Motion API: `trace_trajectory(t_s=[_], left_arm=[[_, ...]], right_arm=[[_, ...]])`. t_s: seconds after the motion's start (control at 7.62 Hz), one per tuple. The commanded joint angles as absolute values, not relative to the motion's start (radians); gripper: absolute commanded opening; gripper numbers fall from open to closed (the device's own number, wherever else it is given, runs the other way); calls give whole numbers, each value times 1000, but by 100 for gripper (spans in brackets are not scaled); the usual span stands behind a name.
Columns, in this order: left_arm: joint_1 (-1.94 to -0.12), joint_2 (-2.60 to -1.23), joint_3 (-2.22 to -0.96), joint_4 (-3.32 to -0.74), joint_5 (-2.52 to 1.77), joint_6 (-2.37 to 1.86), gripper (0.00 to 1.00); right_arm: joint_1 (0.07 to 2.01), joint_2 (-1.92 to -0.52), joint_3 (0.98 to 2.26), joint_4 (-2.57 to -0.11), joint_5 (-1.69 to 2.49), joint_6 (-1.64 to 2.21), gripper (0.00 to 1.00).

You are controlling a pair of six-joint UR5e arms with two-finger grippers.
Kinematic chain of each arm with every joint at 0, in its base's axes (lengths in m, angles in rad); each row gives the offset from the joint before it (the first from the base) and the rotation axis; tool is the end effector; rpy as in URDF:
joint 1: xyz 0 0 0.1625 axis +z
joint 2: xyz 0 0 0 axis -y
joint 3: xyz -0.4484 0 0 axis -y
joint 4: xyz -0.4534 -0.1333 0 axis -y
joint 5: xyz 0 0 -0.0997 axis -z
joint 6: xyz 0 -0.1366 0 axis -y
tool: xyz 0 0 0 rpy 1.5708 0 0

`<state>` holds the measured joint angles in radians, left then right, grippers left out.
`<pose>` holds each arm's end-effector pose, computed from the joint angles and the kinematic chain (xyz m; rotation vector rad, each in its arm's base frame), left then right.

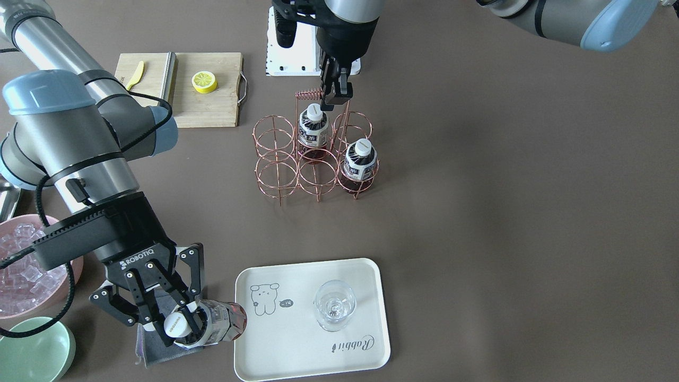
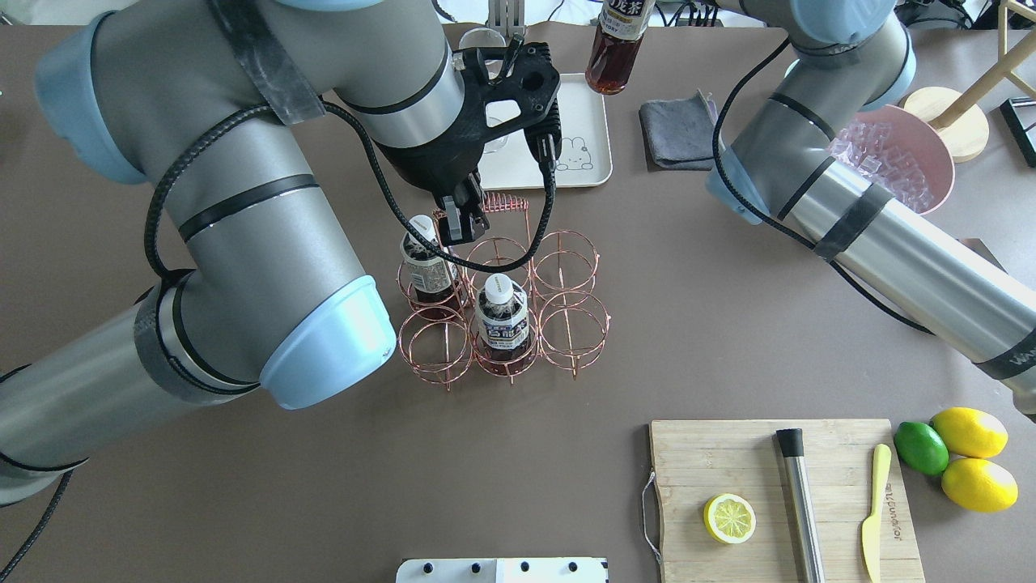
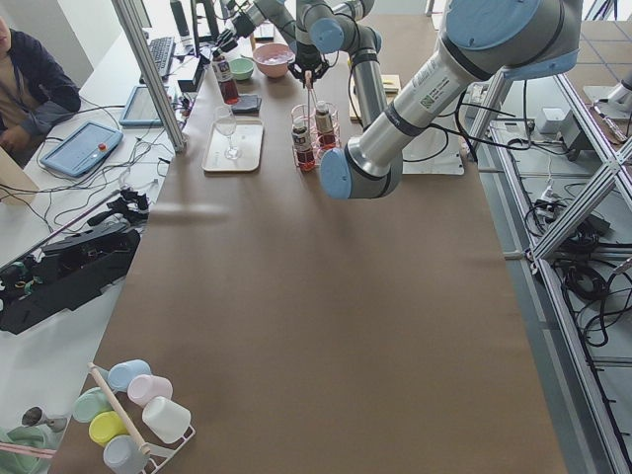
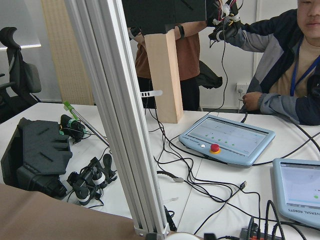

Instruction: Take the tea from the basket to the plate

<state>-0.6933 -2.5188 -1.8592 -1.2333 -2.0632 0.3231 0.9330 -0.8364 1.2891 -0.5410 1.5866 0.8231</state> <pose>0.4709 -0.4806 -0.0073 0.7808 0.7384 1.3138 -0.4026 -0.7634 0.2097 1.0968 -0.9997 0.1383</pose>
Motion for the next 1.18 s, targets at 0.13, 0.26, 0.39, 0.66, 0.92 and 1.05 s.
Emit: trace_trajectory(t_s=[0.13, 0.26, 0.39, 0.66, 0.92, 1.05], left_arm=[[-693, -2517, -1858, -1233, -2063, 324, 0], [-693, -2517, -1858, -1233, -2063, 324, 0], [-693, -2513, -1858, -1235, -2063, 324, 0], [-693, -2508, -1859, -1235, -2063, 324, 0], [-693, -2508, -1859, -1235, -2063, 324, 0], [-693, -2508, -1859, -1235, -2063, 324, 0]], right_arm=[[784, -815, 1151, -383, 1326, 890, 0], [767, -816, 1144, -380, 1295, 887, 0], [749, -816, 1141, -380, 1272, 885, 0], [741, -816, 1128, -380, 1267, 882, 0], [744, -818, 1126, -394, 1269, 806, 0], [744, -816, 1126, -397, 1269, 798, 0]])
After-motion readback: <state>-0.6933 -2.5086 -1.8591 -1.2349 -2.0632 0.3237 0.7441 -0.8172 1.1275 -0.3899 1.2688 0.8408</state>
